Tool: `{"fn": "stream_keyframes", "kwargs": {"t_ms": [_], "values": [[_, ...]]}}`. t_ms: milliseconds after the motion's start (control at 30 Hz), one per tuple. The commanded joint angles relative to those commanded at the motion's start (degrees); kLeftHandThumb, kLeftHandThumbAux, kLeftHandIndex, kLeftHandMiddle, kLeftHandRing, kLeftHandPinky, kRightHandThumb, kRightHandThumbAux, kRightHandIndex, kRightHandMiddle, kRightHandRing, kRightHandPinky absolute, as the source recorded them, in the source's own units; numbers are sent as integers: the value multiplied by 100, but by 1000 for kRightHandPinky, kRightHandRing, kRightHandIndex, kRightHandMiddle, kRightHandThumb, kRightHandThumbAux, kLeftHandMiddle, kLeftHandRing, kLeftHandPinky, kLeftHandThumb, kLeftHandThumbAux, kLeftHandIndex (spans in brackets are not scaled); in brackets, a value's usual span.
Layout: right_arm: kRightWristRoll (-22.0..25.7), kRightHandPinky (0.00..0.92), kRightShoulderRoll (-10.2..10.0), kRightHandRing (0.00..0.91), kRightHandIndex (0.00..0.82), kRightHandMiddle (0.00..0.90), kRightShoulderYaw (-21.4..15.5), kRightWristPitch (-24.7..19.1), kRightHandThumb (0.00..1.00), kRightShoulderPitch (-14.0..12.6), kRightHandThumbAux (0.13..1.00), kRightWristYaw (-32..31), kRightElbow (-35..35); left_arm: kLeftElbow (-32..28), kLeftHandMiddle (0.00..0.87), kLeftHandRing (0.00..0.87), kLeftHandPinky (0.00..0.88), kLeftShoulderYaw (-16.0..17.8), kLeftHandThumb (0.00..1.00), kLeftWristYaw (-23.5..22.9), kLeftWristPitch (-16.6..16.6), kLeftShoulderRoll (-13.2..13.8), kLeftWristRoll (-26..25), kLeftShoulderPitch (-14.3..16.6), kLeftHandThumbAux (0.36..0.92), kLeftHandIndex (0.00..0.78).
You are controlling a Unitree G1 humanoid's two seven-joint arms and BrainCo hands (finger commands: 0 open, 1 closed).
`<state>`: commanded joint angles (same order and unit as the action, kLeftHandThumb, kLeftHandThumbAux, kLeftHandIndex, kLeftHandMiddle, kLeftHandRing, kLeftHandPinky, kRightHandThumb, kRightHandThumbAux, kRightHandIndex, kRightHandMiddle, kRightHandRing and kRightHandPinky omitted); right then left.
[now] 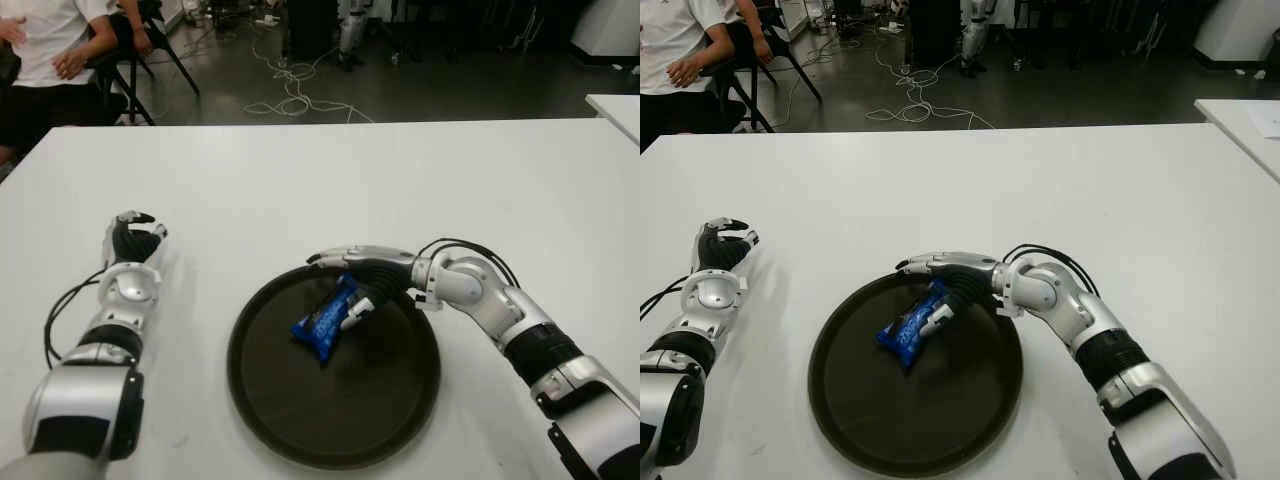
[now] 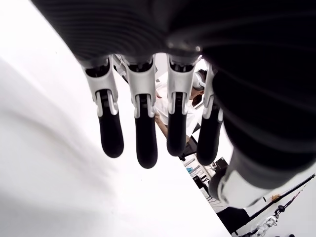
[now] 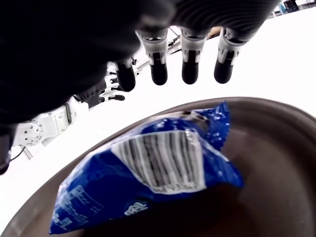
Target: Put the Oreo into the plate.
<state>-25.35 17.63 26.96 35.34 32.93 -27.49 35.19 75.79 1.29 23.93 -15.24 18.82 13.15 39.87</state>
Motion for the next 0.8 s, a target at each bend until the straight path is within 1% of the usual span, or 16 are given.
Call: {"fn": "stream_keyframes", "kwargs": {"t_ms": [200,267,333,400,467,533,667,733,800], "values": [[-69,0,-47,0,0,0,-75,-37,0,-37,371,360,86,-1,291,335,370,0,675,-25,39,-5,-9,6,720,399],[-26,0,-101,0,0,0,-196,-105,0,-76,374,618,130,-3,291,336,371,13,675,-30,42,-14,-24,6,721,399],[70,0,-165,0,0,0,-361,-131,0,-58,386,896,234,-5,292,338,373,20,677,-28,35,-20,-31,6,720,399],[239,0,-242,0,0,0,-601,-55,0,85,399,1200,462,-6,293,339,370,23,679,-27,22,-22,-34,5,720,399],[413,0,-304,0,0,0,-843,57,0,161,409,1494,639,-8,291,336,362,24,679,-19,9,-22,-35,3,720,399],[703,2,-315,0,0,0,-1138,182,0,185,417,1640,696,-9,282,324,344,17,678,1,1,-21,-24,2,720,399],[1370,1,-322,0,0,0,-1749,599,0,94,454,1862,791,-10,269,308,335,10,680,8,-12,-20,-16,0,719,399],[1508,0,-418,0,0,0,-1911,745,2,114,498,2012,947,-9,263,301,330,8,680,5,-9,-20,-15,1,719,399],[1604,0,-574,0,0,0,-2028,959,13,155,534,2203,1161,-8,266,300,324,12,679,-3,-8,-20,-20,1,719,399]]}}
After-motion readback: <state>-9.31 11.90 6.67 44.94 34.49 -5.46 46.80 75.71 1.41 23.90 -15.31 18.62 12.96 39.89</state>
